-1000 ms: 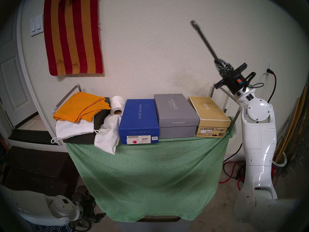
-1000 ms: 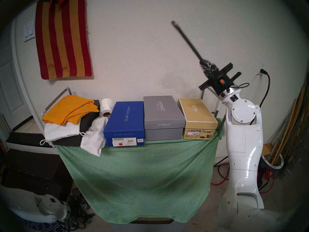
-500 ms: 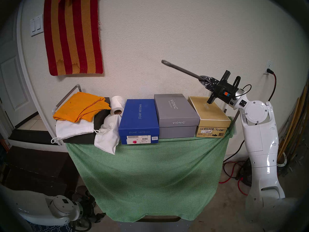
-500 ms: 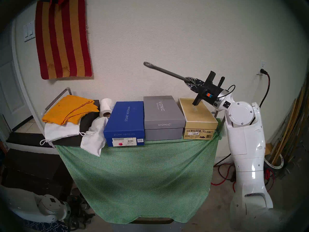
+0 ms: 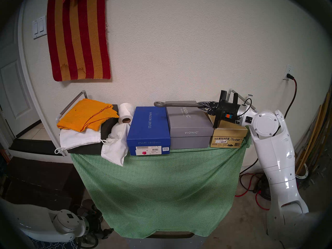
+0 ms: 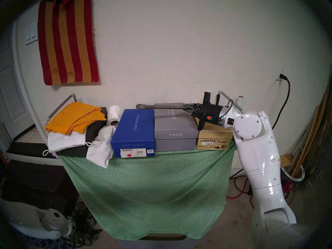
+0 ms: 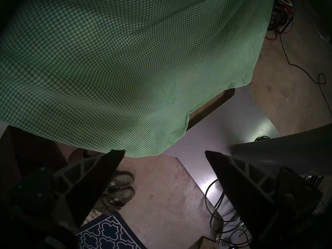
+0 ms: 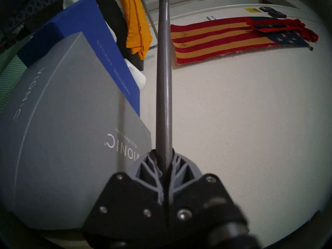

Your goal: Lift the object off the cloth, cover the shoe rack with the cloth, put the object back

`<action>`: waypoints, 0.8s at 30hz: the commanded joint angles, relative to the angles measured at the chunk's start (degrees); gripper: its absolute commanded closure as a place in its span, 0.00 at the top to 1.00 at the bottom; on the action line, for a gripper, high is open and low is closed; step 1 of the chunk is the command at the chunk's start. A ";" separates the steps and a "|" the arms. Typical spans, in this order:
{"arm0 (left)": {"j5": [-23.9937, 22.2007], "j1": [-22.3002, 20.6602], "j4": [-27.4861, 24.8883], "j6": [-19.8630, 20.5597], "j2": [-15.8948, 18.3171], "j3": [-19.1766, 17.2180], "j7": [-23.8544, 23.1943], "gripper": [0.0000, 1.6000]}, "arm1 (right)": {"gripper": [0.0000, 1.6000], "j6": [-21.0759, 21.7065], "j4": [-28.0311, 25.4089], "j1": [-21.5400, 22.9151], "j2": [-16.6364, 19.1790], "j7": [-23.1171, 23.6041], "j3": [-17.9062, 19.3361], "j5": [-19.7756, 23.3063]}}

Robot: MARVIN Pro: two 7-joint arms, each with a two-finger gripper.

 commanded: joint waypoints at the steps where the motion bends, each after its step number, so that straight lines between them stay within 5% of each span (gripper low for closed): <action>1: 0.16 -0.13 -0.06 0.18 -0.10 -0.05 0.17 1.00 | 0.00 0.01 0.18 -0.40 0.19 1.71 -2.16 -1.00; 13: 0.10 -0.30 -0.05 0.10 -0.08 0.15 0.17 1.00 | 0.00 11.06 0.53 9.22 3.20 12.61 -7.12 0.94; 19: 0.03 -0.37 -0.04 0.01 -0.06 0.25 0.13 1.00 | 0.00 15.27 -0.26 13.35 1.91 18.55 -5.56 1.13; 20: 0.01 -0.39 -0.04 -0.02 -0.05 0.27 0.13 1.00 | 0.00 15.94 1.53 17.03 2.42 20.53 -6.88 1.21; 24: -0.04 -0.42 -0.04 -0.06 -0.04 0.32 0.11 1.00 | 0.00 17.08 -0.87 16.06 1.96 21.59 -4.98 0.89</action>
